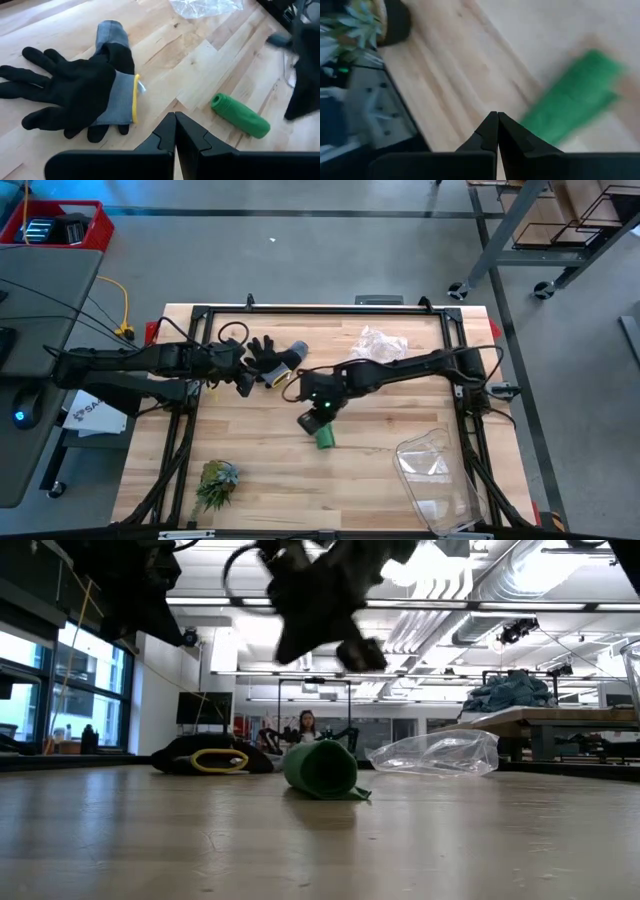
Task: Roll bandage
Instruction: Roll the green bandage
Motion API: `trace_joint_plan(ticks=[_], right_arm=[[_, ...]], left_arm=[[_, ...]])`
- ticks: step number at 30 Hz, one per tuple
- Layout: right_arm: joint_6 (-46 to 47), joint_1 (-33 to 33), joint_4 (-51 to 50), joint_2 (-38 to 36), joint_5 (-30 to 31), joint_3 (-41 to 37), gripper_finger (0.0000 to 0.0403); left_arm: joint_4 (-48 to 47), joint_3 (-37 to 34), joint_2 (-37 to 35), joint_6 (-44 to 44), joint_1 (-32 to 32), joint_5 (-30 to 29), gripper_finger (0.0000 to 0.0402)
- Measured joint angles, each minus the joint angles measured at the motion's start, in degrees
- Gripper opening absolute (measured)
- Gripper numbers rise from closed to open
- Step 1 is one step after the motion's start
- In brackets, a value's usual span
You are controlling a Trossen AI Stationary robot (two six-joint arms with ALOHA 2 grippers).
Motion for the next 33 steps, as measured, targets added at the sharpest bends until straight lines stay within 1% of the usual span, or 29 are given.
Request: trace_joint_plan(ticks=[2, 4, 9, 11, 14, 19, 23, 27, 33], right_arm=[[2.0, 0.0, 3.5, 2.2, -1.9, 0.0, 0.0000], [3.6, -0.1, 5.5, 4.3, -2.2, -0.1, 0.0000], [5.2, -0.3, 5.5, 7.1, 0.9, -0.1, 0.0000], [5.3, -0.6, 4.7, 7.7, 0.9, -0.1, 0.0000], [4.7, -0.6, 2.2, 7.7, 0.9, -0.1, 0.0000], [2.1, -0.5, -5.2, 7.7, 3.0, -0.1, 0.0000], [-0.6, -0.6, -10.8, 7.6, 3.5, 0.0, 0.0000], [-2.2, -0.4, -16.8, 7.6, 5.9, 0.0, 0.0000], [-2.8, -0.4, -18.3, 7.7, 8.5, -0.1, 0.0000]], left_arm=[[0.0, 0.0, 0.1, 0.0, 0.0, 0.0, 0.0000], [-0.1, 0.0, 0.1, 0.0, 0.0, 0.0, 0.0000], [-0.1, 0.0, 0.2, 0.0, 0.0, 0.0, 0.0000], [-0.1, 0.0, 0.5, 0.0, 0.0, 0.0, 0.0000], [-0.1, 0.0, 1.2, 0.0, 0.0, 0.0, 0.0000], [-0.1, 0.0, 3.0, 0.0, 0.0, 0.0, 0.0000], [0.0, 0.0, 4.8, 0.0, 0.0, 0.0, 0.0000], [0.0, 0.0, 6.3, 0.0, 0.0, 0.0, 0.0000], [0.5, 0.0, 8.7, 0.0, 0.0, 0.1, 0.0000]])
